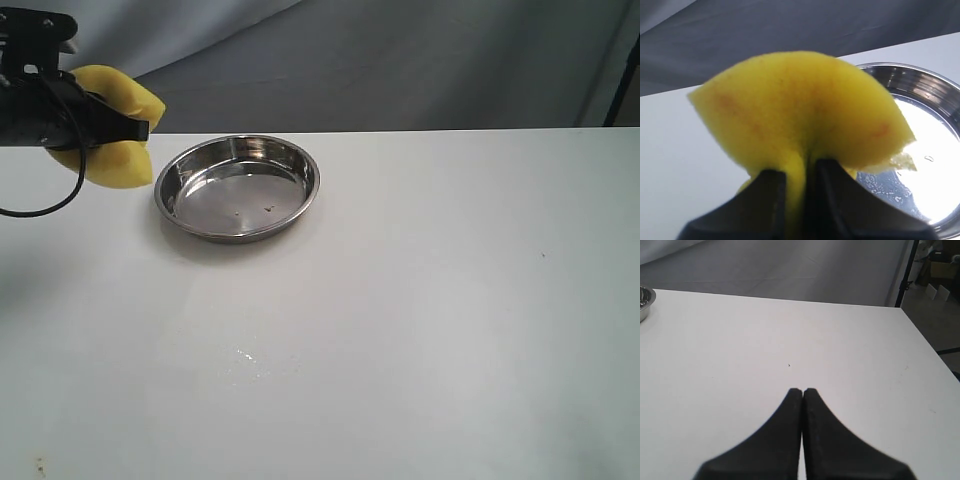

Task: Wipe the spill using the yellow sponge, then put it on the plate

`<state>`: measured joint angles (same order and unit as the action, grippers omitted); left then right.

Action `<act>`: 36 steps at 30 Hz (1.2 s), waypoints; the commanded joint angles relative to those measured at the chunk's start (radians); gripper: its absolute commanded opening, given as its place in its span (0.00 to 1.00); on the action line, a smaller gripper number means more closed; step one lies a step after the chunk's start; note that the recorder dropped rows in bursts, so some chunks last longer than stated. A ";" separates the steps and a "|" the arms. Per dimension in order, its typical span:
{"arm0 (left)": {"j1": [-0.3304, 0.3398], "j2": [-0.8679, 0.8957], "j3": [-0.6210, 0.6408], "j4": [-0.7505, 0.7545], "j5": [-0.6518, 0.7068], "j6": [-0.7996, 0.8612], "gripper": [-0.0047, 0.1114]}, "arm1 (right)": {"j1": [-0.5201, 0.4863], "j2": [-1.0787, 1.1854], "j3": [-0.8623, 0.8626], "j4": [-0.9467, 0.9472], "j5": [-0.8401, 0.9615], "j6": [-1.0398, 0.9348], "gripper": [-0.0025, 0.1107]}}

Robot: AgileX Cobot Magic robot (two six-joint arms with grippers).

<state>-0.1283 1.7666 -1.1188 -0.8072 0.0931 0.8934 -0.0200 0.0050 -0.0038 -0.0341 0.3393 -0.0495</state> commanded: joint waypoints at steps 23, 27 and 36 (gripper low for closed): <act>-0.004 -0.011 -0.003 -0.004 -0.034 0.000 0.04 | 0.001 -0.005 0.004 -0.007 -0.004 0.005 0.02; -0.004 -0.011 -0.003 -0.004 0.036 0.004 0.04 | 0.001 -0.005 0.004 -0.007 -0.004 0.005 0.02; -0.004 -0.011 -0.003 -0.004 0.135 0.004 0.04 | 0.001 -0.005 0.004 -0.007 -0.004 0.005 0.02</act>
<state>-0.1283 1.7666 -1.1188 -0.8072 0.2400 0.8934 -0.0200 0.0050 -0.0038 -0.0341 0.3393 -0.0495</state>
